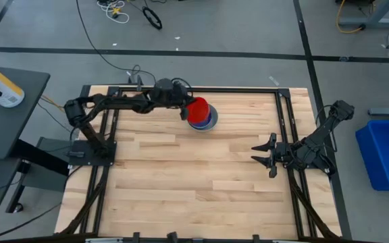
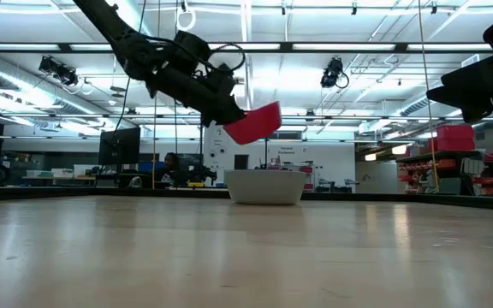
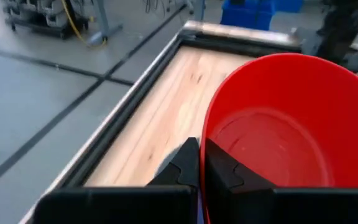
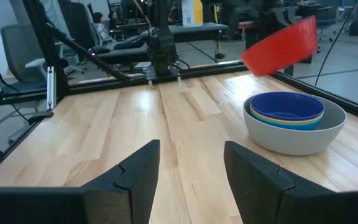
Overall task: Nest bowls inside each other
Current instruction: Stack the red bowl on the dark blue bowl
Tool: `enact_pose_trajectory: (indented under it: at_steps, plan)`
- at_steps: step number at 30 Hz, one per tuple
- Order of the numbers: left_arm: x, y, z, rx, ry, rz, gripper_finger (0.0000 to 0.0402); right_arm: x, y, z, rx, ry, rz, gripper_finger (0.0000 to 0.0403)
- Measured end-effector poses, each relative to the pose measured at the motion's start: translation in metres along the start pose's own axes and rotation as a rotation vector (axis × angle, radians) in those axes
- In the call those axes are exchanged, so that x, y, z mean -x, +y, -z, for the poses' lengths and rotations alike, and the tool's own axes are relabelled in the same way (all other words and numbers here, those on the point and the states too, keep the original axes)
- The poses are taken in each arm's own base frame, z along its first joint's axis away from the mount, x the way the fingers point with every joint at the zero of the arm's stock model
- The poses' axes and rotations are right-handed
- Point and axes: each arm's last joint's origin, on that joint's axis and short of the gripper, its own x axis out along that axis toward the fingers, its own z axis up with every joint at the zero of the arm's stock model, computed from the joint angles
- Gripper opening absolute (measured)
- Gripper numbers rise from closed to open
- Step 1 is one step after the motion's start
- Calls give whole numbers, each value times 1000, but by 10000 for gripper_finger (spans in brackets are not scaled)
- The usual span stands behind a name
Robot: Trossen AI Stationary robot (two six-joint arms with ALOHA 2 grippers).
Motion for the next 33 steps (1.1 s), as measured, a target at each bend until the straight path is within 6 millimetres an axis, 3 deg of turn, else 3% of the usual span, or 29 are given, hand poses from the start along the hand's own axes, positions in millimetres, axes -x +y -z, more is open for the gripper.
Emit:
enact_pose_trajectory:
  at_steps: [6,10,23,33]
  plan:
    - [-36,8,6,8,140,2,6,0,0,0,-5,-1,4,185]
    - [-50,10,5,21,247,-14,6,0,0,0,-7,-1,5,190]
    - [-49,13,6,40,395,-50,6,0,0,0,-7,0,5,186]
    - [-49,11,8,47,413,-31,6,0,0,0,-23,-1,5,197]
